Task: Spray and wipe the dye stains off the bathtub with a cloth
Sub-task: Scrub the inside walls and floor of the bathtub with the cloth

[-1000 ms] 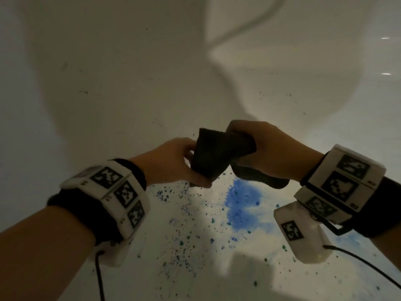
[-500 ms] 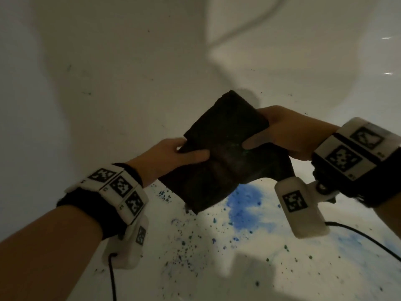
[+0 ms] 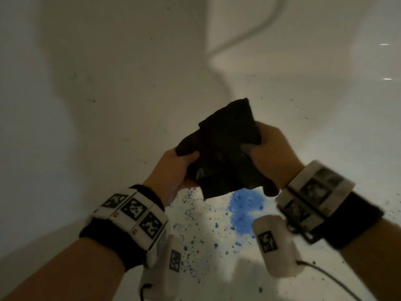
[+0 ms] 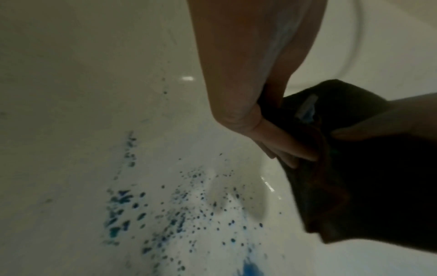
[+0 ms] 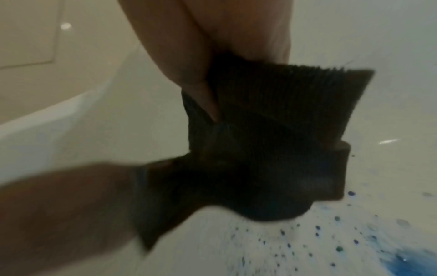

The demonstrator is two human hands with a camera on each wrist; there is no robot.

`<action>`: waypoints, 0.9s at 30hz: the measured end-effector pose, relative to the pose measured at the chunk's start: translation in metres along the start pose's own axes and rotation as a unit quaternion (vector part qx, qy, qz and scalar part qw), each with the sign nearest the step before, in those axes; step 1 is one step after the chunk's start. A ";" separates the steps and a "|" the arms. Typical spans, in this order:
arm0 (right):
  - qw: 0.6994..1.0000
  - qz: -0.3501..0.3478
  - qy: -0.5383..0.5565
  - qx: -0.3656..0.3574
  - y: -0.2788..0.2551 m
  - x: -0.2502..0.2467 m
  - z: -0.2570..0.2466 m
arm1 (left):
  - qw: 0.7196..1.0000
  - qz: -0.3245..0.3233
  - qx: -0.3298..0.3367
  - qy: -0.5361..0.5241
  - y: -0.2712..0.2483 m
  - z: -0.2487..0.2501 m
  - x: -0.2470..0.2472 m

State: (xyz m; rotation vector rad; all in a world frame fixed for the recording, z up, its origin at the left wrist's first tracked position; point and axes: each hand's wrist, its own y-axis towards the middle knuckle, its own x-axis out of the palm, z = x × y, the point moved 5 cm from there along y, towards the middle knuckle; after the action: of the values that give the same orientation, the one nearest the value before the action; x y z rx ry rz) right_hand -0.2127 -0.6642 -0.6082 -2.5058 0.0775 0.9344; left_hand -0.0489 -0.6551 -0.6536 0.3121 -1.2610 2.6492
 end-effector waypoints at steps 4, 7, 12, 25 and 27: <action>0.990 -0.113 0.023 -0.080 -0.025 0.065 -0.011 | 0.998 -0.042 -0.008 -0.043 -0.007 0.012 0.012; 0.974 -0.168 0.092 -0.121 -0.030 0.082 -0.019 | 0.993 -0.084 -0.059 -0.058 -0.015 0.020 0.005; 0.990 -0.074 0.120 -0.029 -0.020 0.065 -0.007 | 0.955 -0.033 -0.036 0.292 -0.026 0.064 -0.024; 0.940 0.237 0.245 0.007 0.118 0.038 -0.132 | 0.424 0.188 0.255 0.849 -0.058 0.177 -0.113; 0.965 0.199 0.157 -0.064 0.104 0.078 -0.164 | 0.402 0.201 0.203 0.870 -0.058 0.180 -0.112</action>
State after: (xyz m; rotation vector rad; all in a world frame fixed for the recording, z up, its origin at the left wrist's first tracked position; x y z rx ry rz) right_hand -0.0756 -0.8210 -0.5907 -2.7968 0.6618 0.6900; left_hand 0.0931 -0.7690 -0.5302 -2.2301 0.2005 1.5491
